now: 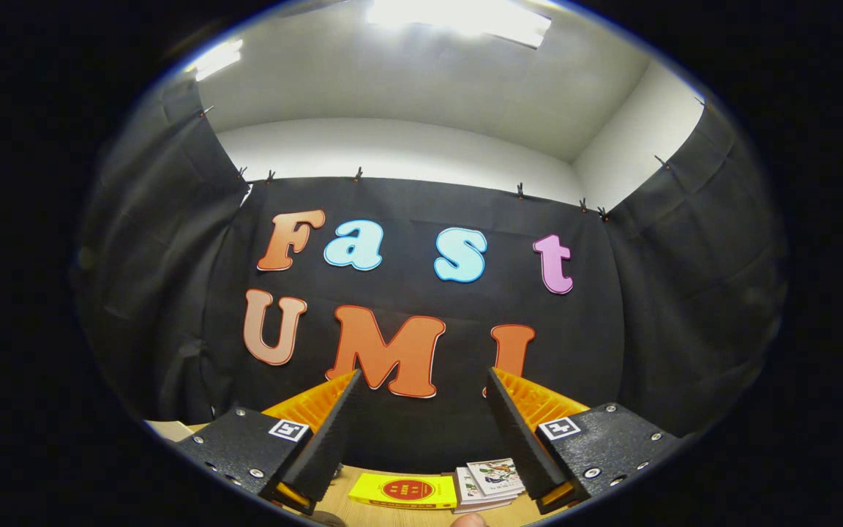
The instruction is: Open the storage box then place both shoes into the box .Put the left shoe in first, then the right shoe, with the right side of both shoes facing outward in a uniform manner.
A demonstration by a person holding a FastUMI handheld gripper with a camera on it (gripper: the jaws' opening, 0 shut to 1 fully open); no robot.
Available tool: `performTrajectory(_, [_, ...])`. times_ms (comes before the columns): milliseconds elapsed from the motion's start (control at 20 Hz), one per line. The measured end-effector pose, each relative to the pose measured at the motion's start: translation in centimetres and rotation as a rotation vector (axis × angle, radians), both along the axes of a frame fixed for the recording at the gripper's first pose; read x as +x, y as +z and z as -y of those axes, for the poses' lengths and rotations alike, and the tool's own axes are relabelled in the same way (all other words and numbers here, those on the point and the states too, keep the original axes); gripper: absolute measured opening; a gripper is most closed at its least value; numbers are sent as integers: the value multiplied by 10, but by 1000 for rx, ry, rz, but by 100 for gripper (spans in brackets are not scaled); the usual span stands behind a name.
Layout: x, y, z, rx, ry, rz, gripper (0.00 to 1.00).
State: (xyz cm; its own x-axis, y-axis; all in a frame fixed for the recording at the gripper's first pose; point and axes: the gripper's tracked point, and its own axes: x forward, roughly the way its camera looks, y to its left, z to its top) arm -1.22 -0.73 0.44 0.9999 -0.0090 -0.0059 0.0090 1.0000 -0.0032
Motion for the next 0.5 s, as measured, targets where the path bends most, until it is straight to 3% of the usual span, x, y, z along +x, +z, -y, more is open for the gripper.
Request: performTrajectory(500, [0, -8, -2, 42, 16, -38, 98])
